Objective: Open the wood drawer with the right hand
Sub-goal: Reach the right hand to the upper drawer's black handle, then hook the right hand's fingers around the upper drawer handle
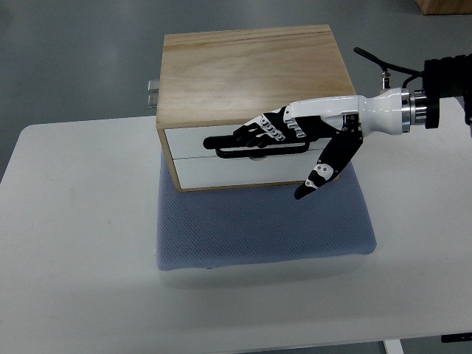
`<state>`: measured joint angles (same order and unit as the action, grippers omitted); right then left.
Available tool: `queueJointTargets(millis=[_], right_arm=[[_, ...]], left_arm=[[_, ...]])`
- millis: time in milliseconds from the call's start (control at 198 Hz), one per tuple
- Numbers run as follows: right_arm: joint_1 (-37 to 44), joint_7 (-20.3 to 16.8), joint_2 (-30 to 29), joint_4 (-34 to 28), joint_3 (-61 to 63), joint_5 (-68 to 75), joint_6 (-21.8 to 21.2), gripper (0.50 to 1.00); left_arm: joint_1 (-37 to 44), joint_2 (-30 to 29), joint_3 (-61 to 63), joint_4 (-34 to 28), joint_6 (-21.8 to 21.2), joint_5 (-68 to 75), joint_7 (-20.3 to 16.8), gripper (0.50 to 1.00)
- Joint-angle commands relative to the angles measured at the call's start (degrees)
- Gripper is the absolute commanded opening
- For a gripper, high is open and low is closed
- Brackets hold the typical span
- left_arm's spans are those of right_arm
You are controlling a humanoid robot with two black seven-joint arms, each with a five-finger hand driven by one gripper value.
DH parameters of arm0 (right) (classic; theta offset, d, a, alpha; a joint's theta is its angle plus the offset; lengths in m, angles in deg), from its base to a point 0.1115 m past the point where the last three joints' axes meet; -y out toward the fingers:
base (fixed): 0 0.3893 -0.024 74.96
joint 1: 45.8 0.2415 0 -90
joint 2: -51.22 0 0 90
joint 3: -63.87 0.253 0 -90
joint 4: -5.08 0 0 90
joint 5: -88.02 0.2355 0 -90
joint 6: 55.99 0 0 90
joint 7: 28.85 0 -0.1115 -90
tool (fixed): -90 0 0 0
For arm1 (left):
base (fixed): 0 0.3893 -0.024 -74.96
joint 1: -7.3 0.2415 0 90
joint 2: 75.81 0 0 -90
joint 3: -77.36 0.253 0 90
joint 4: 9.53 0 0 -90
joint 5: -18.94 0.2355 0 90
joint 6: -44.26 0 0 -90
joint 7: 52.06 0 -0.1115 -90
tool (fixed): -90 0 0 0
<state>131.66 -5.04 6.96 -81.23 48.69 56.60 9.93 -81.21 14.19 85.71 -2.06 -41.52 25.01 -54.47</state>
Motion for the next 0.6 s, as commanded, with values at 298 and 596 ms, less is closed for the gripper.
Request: queueJointTargets(millis=[298, 596], right_arm=[[-2.03, -1.05, -5.22, 8.0, -0.03, -3.21, 0.09, 0.952], [-2.56, -1.75, -9.09, 12.3, -0.47, -3.47, 0.0, 0.952]], left_arm=[[0.0, 0.0, 0.0, 0.0, 0.0, 0.0, 0.03, 1.0], [0.0, 0.0, 0.0, 0.0, 0.0, 0.0, 0.03, 1.0]])
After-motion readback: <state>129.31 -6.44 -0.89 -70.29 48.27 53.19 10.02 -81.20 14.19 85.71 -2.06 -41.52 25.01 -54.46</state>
